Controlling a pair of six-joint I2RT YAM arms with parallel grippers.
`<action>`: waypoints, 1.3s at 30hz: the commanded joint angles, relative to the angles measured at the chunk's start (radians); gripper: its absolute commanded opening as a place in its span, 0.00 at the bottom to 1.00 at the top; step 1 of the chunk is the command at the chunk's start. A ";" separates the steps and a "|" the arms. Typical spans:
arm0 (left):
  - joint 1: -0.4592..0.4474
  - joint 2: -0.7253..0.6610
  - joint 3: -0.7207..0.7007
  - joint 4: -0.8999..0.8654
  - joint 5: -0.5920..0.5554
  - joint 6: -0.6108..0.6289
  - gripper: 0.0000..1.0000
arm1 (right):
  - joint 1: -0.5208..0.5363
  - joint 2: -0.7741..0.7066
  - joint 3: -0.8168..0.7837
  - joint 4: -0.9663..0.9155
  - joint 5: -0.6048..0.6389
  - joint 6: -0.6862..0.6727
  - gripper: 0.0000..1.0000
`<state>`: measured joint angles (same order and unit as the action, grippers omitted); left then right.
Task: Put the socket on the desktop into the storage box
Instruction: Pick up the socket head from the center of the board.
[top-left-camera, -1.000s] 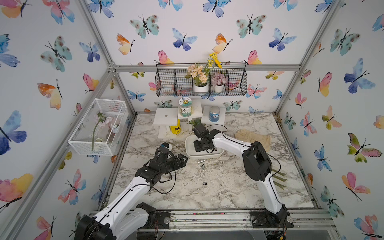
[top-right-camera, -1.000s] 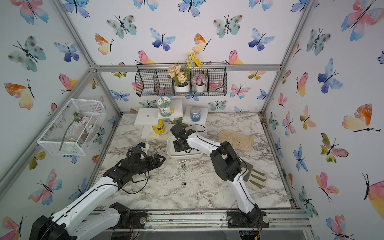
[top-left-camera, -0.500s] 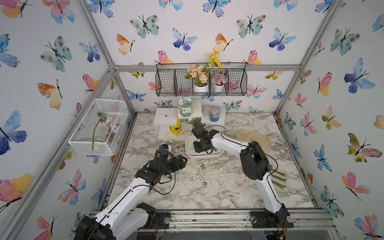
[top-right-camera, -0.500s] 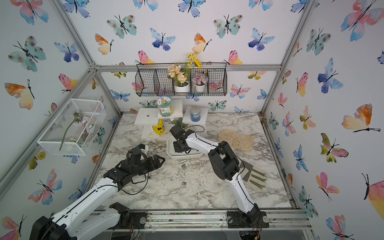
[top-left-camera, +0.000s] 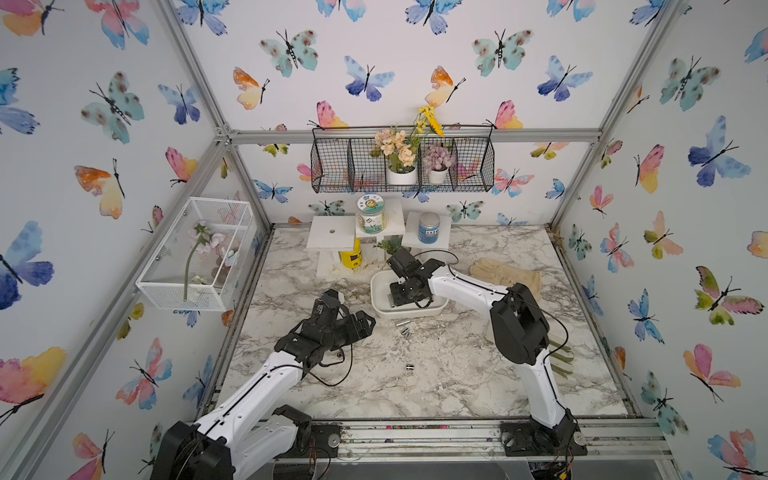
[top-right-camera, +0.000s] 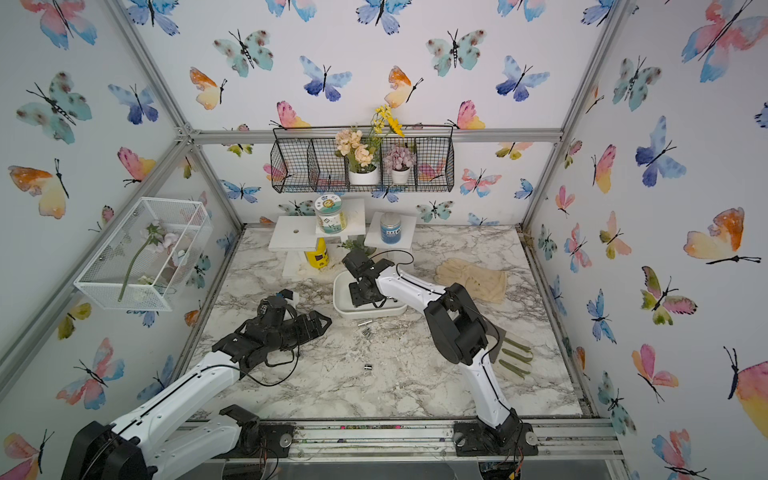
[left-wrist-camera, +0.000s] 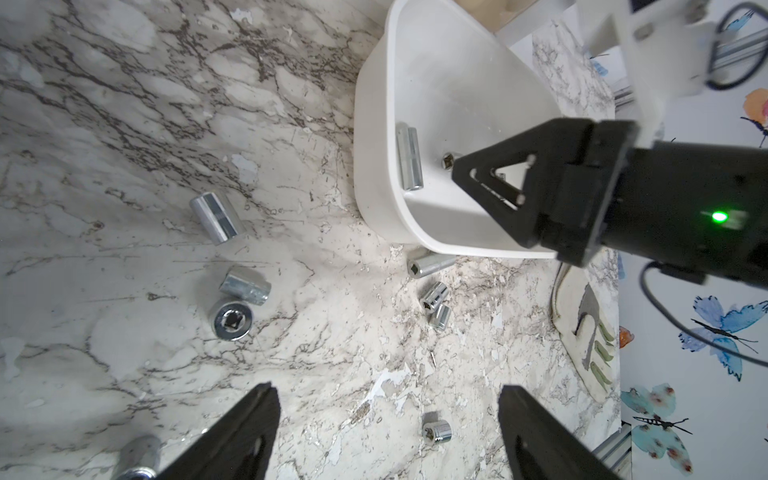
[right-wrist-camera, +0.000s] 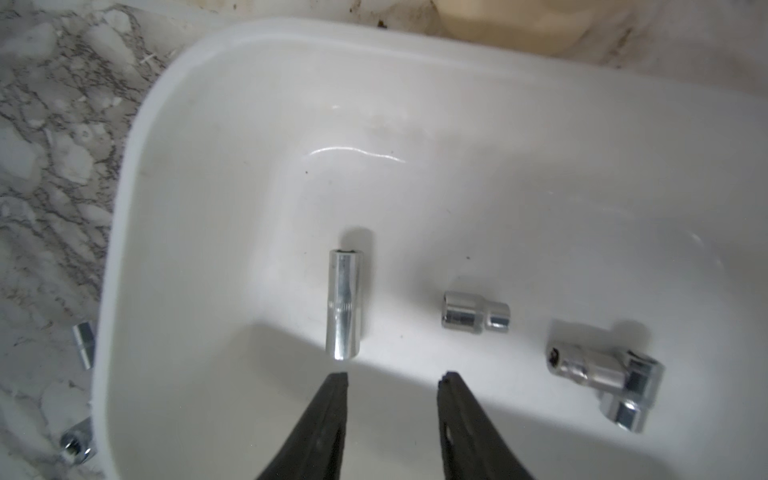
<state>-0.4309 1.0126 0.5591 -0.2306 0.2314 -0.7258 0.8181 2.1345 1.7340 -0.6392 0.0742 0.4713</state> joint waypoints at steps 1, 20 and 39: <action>0.006 0.001 0.022 0.012 0.025 0.010 0.88 | 0.004 -0.100 -0.069 0.034 -0.018 0.023 0.42; -0.068 0.068 0.044 0.046 0.016 -0.013 0.87 | 0.004 -0.470 -0.548 0.153 -0.022 0.082 0.43; -0.394 0.352 0.219 -0.089 -0.178 -0.047 0.79 | 0.004 -0.722 -0.811 0.152 0.009 0.152 0.47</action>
<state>-0.7914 1.3376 0.7578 -0.2565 0.1123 -0.7666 0.8181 1.4433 0.9443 -0.4816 0.0586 0.6003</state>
